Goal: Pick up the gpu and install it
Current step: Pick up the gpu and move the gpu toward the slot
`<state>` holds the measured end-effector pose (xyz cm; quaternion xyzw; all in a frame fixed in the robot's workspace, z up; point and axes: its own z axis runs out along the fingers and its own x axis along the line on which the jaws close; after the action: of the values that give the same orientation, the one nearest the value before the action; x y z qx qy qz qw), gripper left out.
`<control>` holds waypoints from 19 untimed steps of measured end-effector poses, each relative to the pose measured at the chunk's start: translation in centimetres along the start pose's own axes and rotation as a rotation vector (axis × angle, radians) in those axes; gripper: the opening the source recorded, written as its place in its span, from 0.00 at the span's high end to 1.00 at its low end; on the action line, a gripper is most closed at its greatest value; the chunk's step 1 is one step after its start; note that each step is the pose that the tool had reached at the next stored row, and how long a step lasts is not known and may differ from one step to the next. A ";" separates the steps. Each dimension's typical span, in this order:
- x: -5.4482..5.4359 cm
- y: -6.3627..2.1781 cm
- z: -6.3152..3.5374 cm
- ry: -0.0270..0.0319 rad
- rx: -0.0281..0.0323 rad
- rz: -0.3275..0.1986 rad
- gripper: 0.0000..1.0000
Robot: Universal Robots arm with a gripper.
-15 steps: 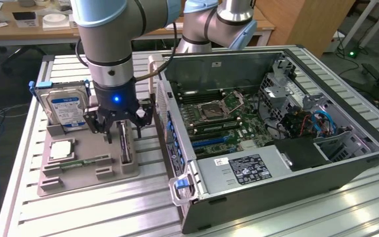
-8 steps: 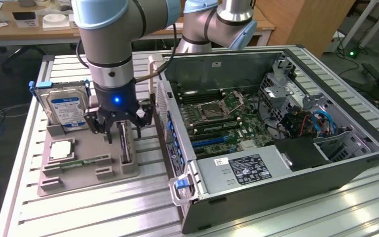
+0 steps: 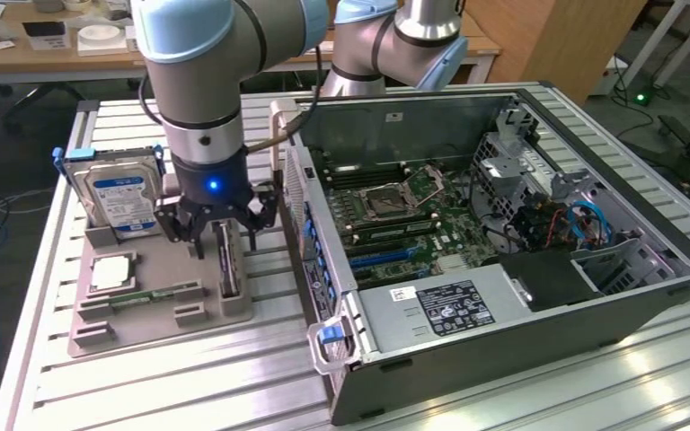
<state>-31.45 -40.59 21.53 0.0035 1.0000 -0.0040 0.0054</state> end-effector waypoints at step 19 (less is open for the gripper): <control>0.3 0.02 0.62 0.0000 -0.0001 0.000 0.50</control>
<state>-31.75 -40.57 20.90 0.0034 1.0000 -0.0040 0.0054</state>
